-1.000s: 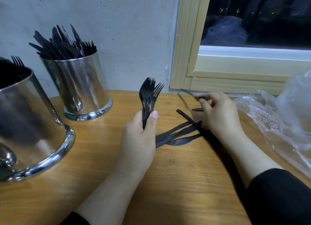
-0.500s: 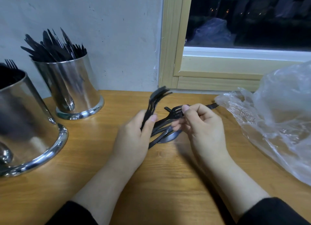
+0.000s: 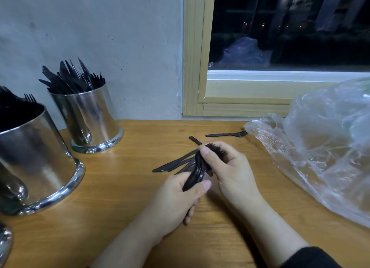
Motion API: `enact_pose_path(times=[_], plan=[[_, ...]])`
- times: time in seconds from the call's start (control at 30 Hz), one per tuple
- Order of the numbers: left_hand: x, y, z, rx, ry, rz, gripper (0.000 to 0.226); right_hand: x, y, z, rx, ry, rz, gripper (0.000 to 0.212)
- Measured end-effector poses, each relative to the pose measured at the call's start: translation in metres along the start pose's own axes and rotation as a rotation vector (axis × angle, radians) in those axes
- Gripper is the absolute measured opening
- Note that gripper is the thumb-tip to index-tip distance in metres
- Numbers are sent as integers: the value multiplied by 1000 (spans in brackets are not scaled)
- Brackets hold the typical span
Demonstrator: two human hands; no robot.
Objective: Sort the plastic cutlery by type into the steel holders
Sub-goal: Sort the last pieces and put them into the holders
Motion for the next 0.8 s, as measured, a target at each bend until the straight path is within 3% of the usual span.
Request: enact_pose_path(times=[0.2, 0.37, 0.53, 0.63, 0.7, 0.8], plan=[[0, -1, -3, 103, 52, 70, 26, 7, 13, -7, 50, 1, 135, 15], [-6, 24, -8, 333, 101, 151, 28, 37, 62, -43, 215, -25, 736, 23], [-15, 35, -18, 494, 46, 32, 34, 62, 75, -85, 98, 9, 1146, 36], [-16, 34, -20, 508, -1, -50, 39, 71, 70, -109, -3, -105, 1292, 43], [-15, 33, -22, 512, -23, -74, 44, 72, 67, -121, -91, -151, 1341, 41], [-16, 36, -25, 528, -18, -58, 47, 68, 62, -129, -185, -58, 1220, 33]])
Point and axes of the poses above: each hand's wrist, its own z-axis away from the middle knuckle, its own y-axis out of the back of the hand, x = y × z, the point moved 1 cm from there along -z, towards the middle knuckle, and after that the axes turned 8 degrees about -z, right-handed, at the moved point
